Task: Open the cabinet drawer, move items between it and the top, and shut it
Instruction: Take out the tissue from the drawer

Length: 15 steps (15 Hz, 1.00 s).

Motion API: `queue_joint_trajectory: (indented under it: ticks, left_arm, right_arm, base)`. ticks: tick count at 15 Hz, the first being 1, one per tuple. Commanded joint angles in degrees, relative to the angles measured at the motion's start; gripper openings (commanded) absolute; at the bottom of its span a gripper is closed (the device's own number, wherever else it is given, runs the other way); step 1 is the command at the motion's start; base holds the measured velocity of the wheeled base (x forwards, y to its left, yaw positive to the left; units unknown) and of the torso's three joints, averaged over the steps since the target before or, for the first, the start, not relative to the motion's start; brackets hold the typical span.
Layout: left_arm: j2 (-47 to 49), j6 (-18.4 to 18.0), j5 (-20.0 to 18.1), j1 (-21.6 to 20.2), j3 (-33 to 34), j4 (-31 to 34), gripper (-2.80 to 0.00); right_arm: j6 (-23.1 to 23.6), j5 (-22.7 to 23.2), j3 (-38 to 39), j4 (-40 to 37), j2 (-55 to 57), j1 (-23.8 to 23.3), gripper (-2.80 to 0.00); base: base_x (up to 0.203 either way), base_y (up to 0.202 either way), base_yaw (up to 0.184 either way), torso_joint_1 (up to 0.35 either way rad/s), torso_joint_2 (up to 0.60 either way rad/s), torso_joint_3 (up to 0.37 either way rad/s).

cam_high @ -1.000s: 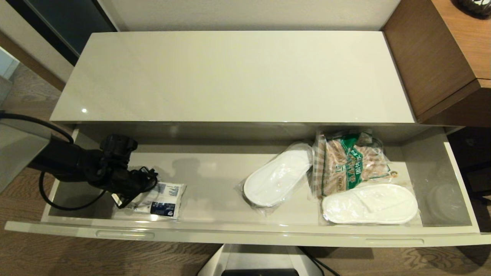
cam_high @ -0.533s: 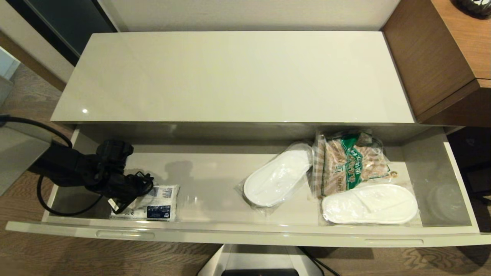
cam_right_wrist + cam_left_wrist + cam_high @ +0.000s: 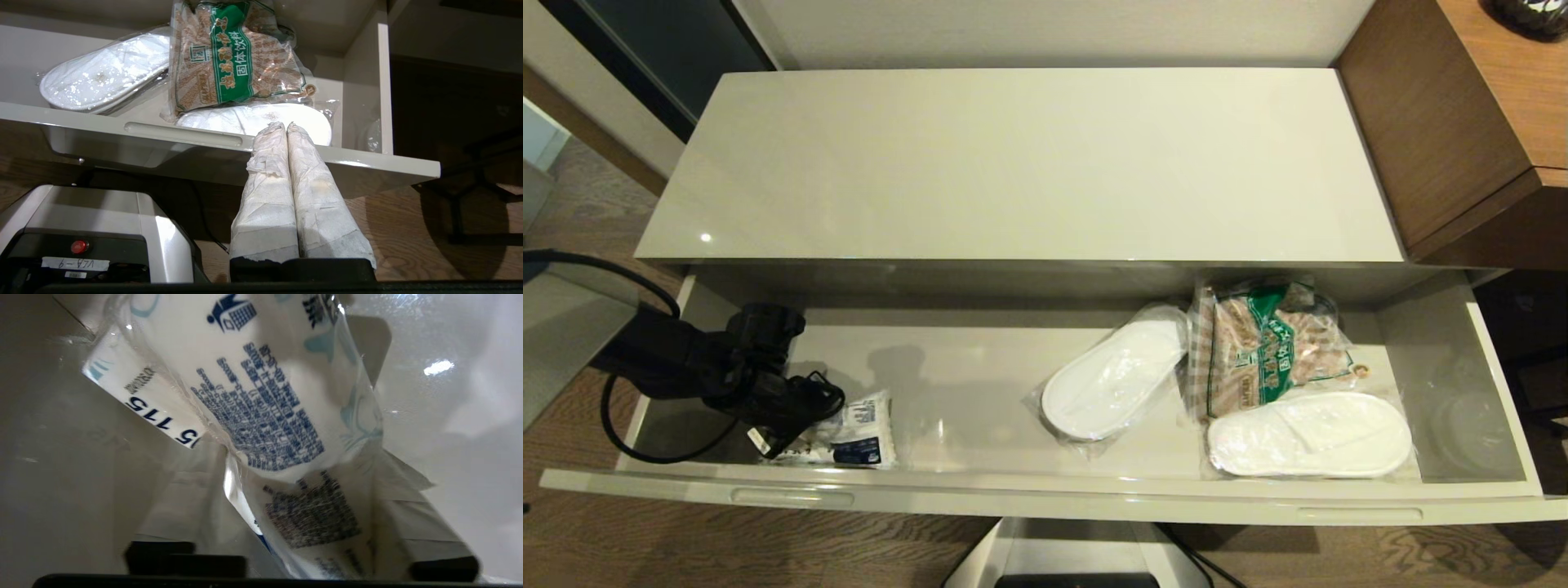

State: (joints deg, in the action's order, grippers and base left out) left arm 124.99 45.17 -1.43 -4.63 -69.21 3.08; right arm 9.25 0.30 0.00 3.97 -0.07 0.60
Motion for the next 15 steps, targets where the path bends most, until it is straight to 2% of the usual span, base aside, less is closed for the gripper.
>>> queue_joint_trajectory:
  ticks: [1,4,7,12,15]
  left_arm:
    - [-1.67,0.27,-0.21,0.06,0.44,-0.06,-2.8]
    - [-5.47,0.16,-1.52,0.57,2.43,0.49,-2.8]
    - [-16.71,0.15,-5.21,1.18,5.53,2.29,-2.8]
    - [-40.39,-0.29,-12.04,2.99,6.71,17.65,-2.8]
    - [-51.87,-2.48,-14.27,5.03,6.53,26.2,-2.8]
  right_arm:
    - [0.07,0.05,0.09,0.07,-0.63,0.02,-2.8]
    - [0.07,0.05,0.09,-0.01,-0.63,0.02,-2.8]
    - [0.07,0.05,0.09,0.07,-0.63,0.02,-2.8]
    - [0.07,0.05,0.09,0.07,-0.63,0.02,-2.8]
    - [0.07,0.05,0.09,0.07,-0.63,0.02,-2.8]
  base:
    - [0.0,0.0,0.0,0.0,0.0,0.0]
    - [0.0,0.0,0.0,0.0,0.0,0.0]
    - [0.0,0.0,0.0,0.0,0.0,0.0]
    - [0.0,0.0,0.0,0.0,0.0,0.0]
    - [0.0,0.0,0.0,0.0,0.0,0.0]
